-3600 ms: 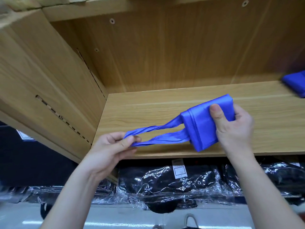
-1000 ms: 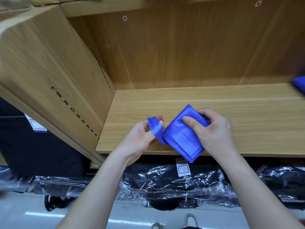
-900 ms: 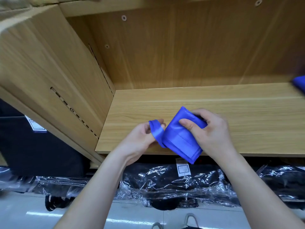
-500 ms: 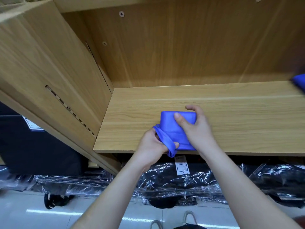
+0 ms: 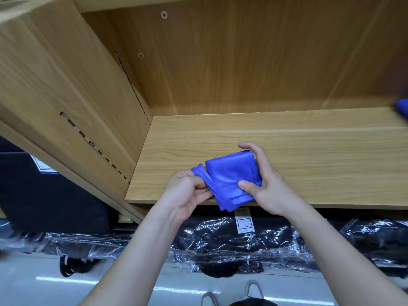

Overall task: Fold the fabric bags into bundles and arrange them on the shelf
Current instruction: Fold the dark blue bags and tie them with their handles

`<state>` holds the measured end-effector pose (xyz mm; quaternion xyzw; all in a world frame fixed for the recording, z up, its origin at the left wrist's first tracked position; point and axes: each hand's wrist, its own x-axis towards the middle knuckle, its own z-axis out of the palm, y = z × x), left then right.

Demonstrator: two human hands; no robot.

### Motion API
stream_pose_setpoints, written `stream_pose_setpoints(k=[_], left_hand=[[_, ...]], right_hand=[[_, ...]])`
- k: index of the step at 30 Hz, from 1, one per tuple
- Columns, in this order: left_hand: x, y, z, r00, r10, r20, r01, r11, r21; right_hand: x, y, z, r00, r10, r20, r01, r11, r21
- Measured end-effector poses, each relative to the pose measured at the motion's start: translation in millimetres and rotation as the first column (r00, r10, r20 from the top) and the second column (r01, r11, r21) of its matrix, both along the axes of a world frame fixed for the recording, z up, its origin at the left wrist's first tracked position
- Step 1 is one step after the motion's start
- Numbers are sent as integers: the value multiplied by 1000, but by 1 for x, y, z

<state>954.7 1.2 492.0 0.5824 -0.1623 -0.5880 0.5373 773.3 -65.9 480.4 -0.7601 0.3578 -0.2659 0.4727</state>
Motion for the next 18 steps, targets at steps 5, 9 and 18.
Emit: stream_pose_setpoints(k=[5,9,18], left_hand=[[12,7,7,996,3,-94,10,991,137],[24,11,8,998,-59,32,53,982,179],[29,9,15,981,-124,151,91,974,206]], right_hand=[[2,3,1,997,27,-71,-30,999,-36],[3,2,-1,990,-16,-138,1,994,-111],[6,-1,0,990,40,-133,-62,985,-162]])
